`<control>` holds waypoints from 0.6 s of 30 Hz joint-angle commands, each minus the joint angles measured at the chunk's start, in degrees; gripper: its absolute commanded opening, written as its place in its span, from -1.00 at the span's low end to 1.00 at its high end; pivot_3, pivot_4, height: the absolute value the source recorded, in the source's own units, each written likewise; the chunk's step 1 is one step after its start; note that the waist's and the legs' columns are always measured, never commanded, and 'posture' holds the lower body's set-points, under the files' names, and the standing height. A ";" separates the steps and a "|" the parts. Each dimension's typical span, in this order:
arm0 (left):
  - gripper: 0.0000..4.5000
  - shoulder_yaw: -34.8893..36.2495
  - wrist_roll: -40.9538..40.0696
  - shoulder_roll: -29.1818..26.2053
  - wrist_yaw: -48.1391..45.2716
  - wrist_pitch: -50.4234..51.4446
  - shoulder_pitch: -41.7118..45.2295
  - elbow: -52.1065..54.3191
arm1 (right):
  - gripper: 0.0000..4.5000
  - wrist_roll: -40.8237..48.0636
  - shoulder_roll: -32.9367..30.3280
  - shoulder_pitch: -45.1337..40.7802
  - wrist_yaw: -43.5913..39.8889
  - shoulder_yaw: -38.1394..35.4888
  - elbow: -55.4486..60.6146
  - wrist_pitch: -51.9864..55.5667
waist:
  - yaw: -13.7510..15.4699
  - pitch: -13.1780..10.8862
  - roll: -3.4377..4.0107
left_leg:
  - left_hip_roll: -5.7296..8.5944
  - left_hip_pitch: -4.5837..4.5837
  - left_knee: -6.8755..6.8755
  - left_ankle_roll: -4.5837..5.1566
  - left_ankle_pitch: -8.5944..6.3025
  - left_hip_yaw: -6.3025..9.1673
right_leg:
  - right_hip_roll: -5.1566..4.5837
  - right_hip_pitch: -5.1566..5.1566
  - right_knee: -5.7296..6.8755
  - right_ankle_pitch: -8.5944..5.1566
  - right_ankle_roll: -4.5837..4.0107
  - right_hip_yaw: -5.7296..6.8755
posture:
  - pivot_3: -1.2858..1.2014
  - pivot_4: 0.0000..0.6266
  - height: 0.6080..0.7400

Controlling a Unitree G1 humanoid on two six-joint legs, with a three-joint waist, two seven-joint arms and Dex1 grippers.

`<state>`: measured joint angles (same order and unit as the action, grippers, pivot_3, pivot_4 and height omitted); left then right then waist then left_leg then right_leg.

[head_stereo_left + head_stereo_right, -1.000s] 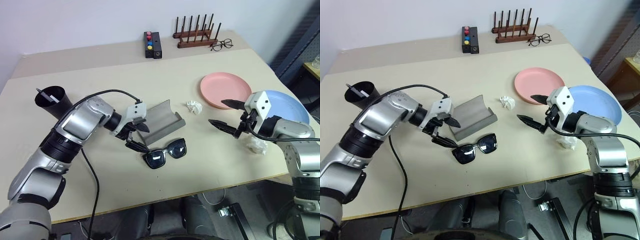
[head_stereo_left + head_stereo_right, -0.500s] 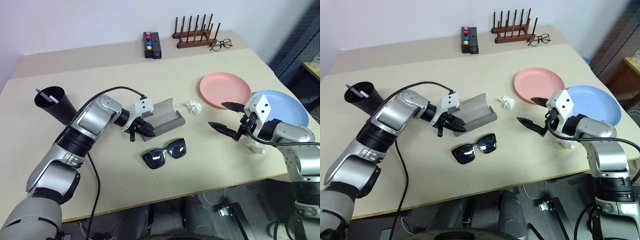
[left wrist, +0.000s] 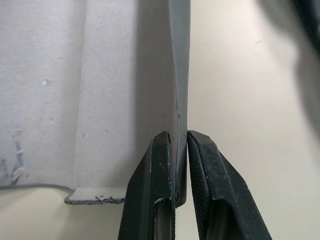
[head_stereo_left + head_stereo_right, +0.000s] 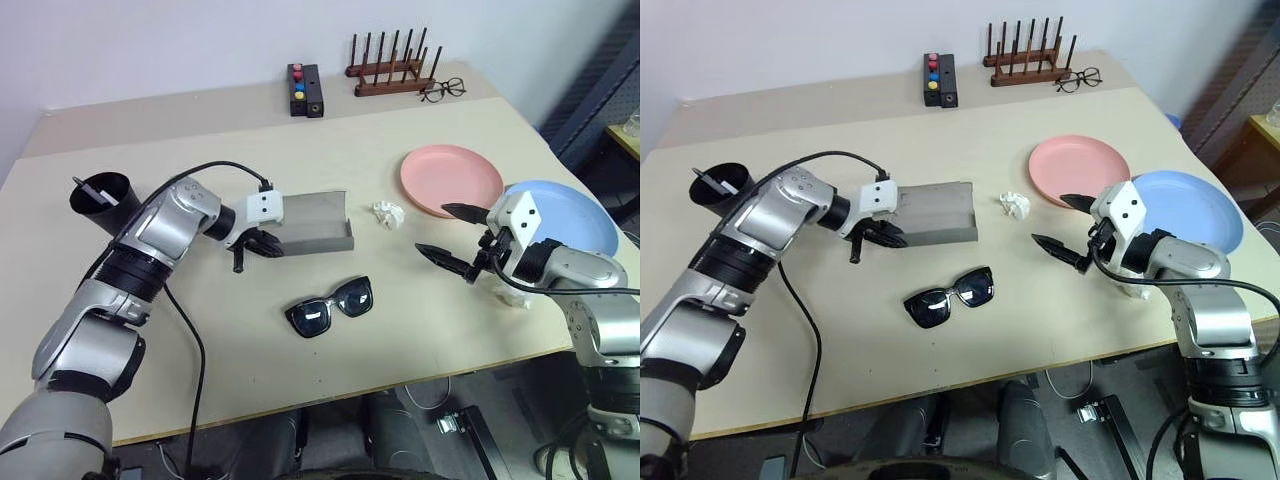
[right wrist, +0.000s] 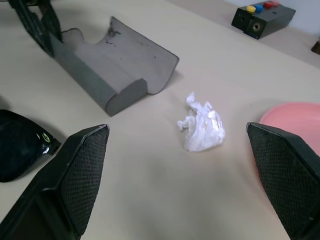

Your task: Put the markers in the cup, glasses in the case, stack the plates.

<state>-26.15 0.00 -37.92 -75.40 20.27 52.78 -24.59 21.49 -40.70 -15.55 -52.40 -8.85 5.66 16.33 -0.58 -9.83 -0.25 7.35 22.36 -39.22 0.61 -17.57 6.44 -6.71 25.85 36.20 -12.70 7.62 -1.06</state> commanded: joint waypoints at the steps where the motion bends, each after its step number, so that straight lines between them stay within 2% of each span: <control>1: -0.89 1.54 0.36 1.08 -0.74 0.69 2.07 -0.47 | 1.00 0.26 0.51 -1.63 0.04 -0.17 -0.03 -1.52 | 0.10 0.00 0.00 | 0.00 0.00 0.00 0.00 0.00 0.00 | 0.00 0.00 0.00 0.00 0.00 0.00 | 0.03 -0.52 1.00; 8: -0.89 1.90 0.81 0.00 -2.96 0.33 1.06 2.16 | 1.00 0.28 0.52 -2.29 -0.12 0.32 -0.98 -1.96 | -0.07 0.00 0.00 | 0.00 0.00 0.00 0.00 0.00 0.00 | 0.00 0.00 0.01 0.00 0.01 0.00 | 0.03 -0.52 1.00; 18: -0.89 3.52 0.17 -4.28 -7.42 -3.79 -1.67 5.14 | 1.00 0.05 0.81 -3.19 -0.38 1.03 -2.39 -2.84 | -0.02 0.00 0.00 | 0.00 0.00 0.00 0.00 0.00 0.00 | 0.00 0.01 0.01 0.01 0.01 0.00 | 0.03 -0.52 1.00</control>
<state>-24.63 0.50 -41.57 -82.57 16.99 51.11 -20.57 21.31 -40.13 -17.48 -52.65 -7.22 2.76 14.63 -0.60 -9.84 -0.26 7.35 22.36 -39.22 0.61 -17.57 6.44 -6.71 25.86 36.21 -12.70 7.63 -1.05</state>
